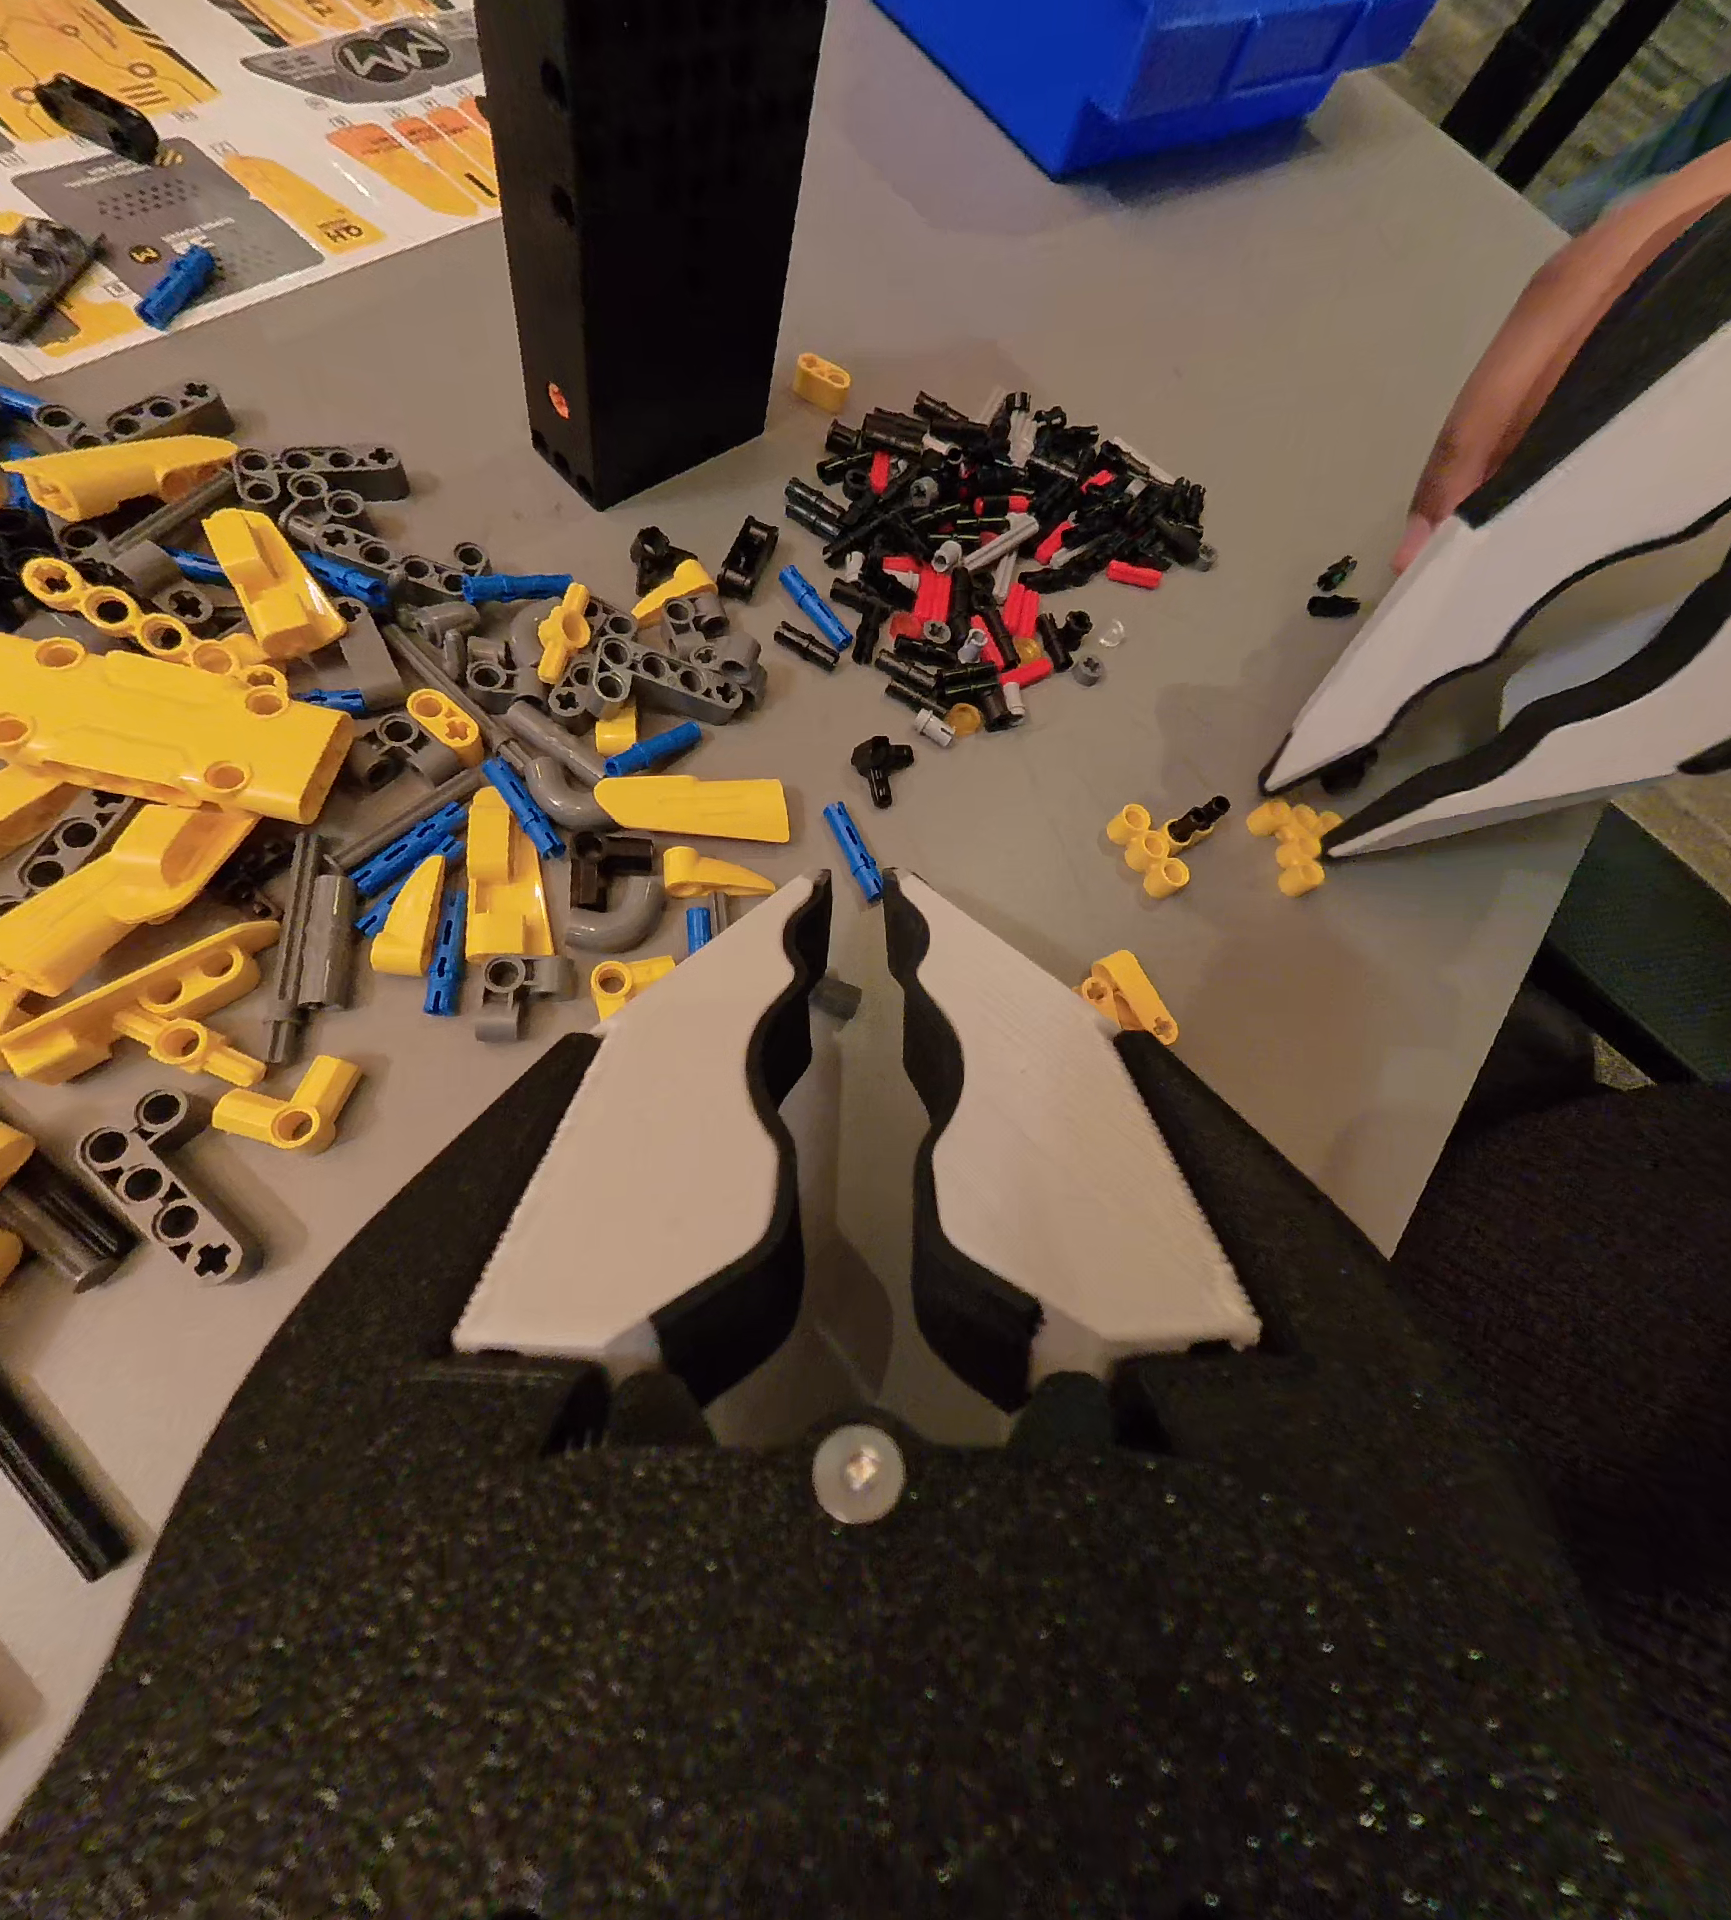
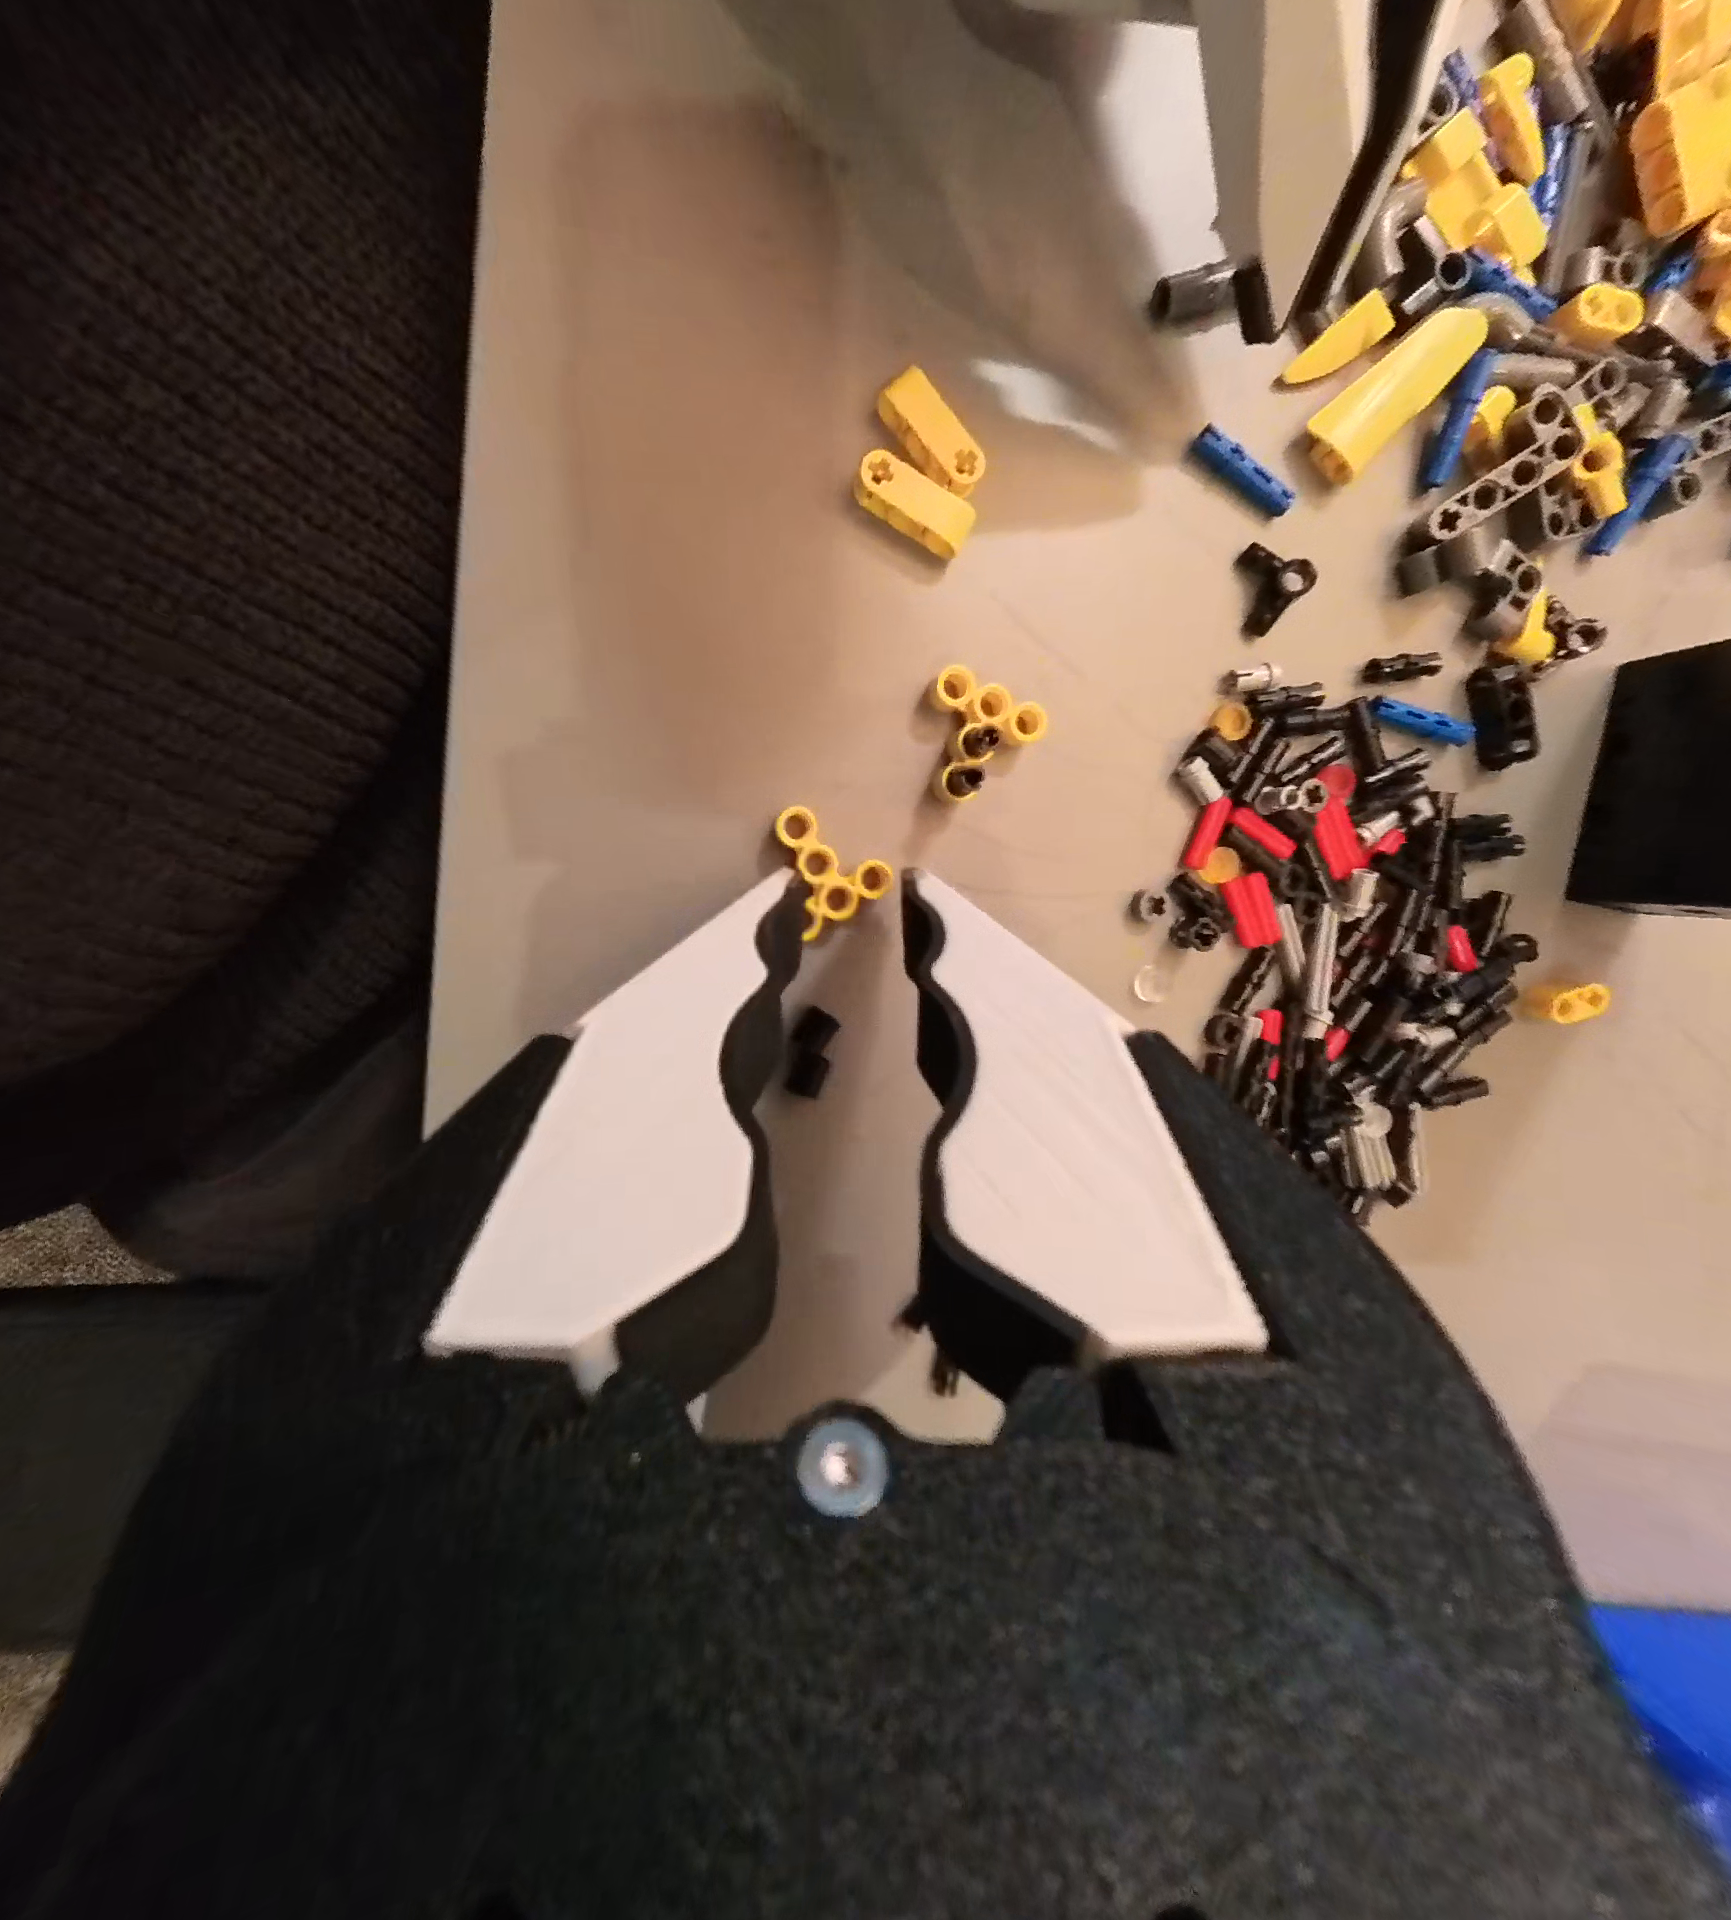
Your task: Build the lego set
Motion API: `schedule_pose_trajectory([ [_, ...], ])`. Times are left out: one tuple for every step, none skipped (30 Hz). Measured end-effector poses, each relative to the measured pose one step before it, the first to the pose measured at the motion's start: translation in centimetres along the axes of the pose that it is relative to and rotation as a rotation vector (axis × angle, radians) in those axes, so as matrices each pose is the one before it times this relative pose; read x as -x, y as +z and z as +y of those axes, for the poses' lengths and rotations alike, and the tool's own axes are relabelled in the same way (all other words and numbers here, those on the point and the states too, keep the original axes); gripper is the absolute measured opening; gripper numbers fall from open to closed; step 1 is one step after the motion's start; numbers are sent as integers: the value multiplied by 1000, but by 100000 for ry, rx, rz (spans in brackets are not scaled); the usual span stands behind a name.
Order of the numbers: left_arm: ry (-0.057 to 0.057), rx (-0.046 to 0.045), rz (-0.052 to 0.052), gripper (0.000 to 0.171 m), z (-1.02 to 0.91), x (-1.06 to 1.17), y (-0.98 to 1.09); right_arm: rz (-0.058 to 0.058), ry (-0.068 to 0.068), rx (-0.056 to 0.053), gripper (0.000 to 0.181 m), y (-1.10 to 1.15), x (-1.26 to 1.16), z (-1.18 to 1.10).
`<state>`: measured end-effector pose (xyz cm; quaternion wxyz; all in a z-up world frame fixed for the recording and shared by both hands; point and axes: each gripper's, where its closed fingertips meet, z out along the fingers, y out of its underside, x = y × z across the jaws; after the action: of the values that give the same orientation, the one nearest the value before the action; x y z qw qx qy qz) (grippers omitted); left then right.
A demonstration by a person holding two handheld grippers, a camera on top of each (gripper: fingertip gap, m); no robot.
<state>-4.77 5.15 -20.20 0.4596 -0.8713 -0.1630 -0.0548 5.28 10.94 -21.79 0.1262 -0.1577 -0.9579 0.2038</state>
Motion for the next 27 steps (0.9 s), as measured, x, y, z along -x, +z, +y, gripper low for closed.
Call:
schedule_pose_trajectory([
  [-69, -88, 163, 9, -14, -6, -1, -366, 619, 810, 19, 173, -59, 120],
  [-121, -28, 108, 9, -5, -3, -5, -957, 1645, 340, 19, 125, 23, 58],
  [-169, 12, 124, 9, 5, 4, -2, -1366, 2456, 197, 19, 46, 111, 56],
  [-189, -8, 156, 9, -2, 7, 0, -1551, 2790, 352, 19, 6, 178, 92],
  [-182, -94, 182, 9, -13, -5, -8, -1672, 2776, 178, 19, -49, 252, 86],
  [-147, -173, 152, 9, -23, -8, -17, -1292, 2699, 147, 19, -51, 251, 95],
  [-113, -185, 125, 9, -25, -2, -16, -753, 2620, 223, 19, -40, 214, 86],
  [-67, -171, 102, 9, -20, -5, -18, -684, 2468, 124, 19, -31, 255, 83],
  [2, -216, 68, 9, -14, -12, -24, -730, 2123, -7, 21, -31, 281, 37],
  [84, -281, 46, 9, -35, -18, -31, -563, 1626, -344, 25, -60, 269, 9],
  [114, -266, 11, 9, -39, -13, -24, 258, 1144, -757, 27, -122, 117, -41],
  [97, -187, 4, 9, -20, -11, -24, 1197, 813, -840, 28, -157, -56, -18],
  [73, -111, 43, 9, -12, -20, -7, 1270, 847, -479, 28, -177, -118, 65],
  [26, -42, 54, 9, -1, -3, -5, 688, 1192, 25, 28, -153, -55, 149],
  [-10, 25, 45, 9, -2, -9, 7, -104, 1449, 164, 28, -96, 30, 170],
  [0, 88, 28, 9, 15, -4, 8, -638, 1400, 95, 28, -45, 141, 133],
  [19, 136, 11, 9, 12, -4, 21, -972, 1066, 220, 28, 9, 215, 113],
  [59, 134, -17, 9, 20, -5, 12, -1079, 584, 404, 28, 54, 276, 95],
  [114, 89, -54, 9, 9, -8, 9, -958, 240, 380, 28, 81, 303, 50],
  [157, 41, -101, 9, 3, -8, -2, -1058, 136, 324, 28, 91, 344, -11],
  [186, 14, -138, 9, 7, 2, 6, -1259, 193, 323, 28, 108, 375, -43],
  [172, 50, -143, 9, -1, -3, 6, -1289, 221, 305, 28, 86, 373, -64],
  [125, 83, -123, 9, 8, 3, 10, -1142, 36, -1, 28, 70, 336, -117],
  [56, 158, -47, 9, 23, -1, 11, -182, -309, -518, 28, 17, 157, -187],
  [21, 169, -2, 9, 24, 0, 24, 1579, -800, -879, 28, -69, -154, -227],
  [31, 69, -24, 9, 8, -6, 3, 2433, -1203, -972, 28, -140, -327, -233],
  [70, -67, -50, 9, -9, 2, -10, 2309, -1261, -918, 28, -137, -346, -203],
])
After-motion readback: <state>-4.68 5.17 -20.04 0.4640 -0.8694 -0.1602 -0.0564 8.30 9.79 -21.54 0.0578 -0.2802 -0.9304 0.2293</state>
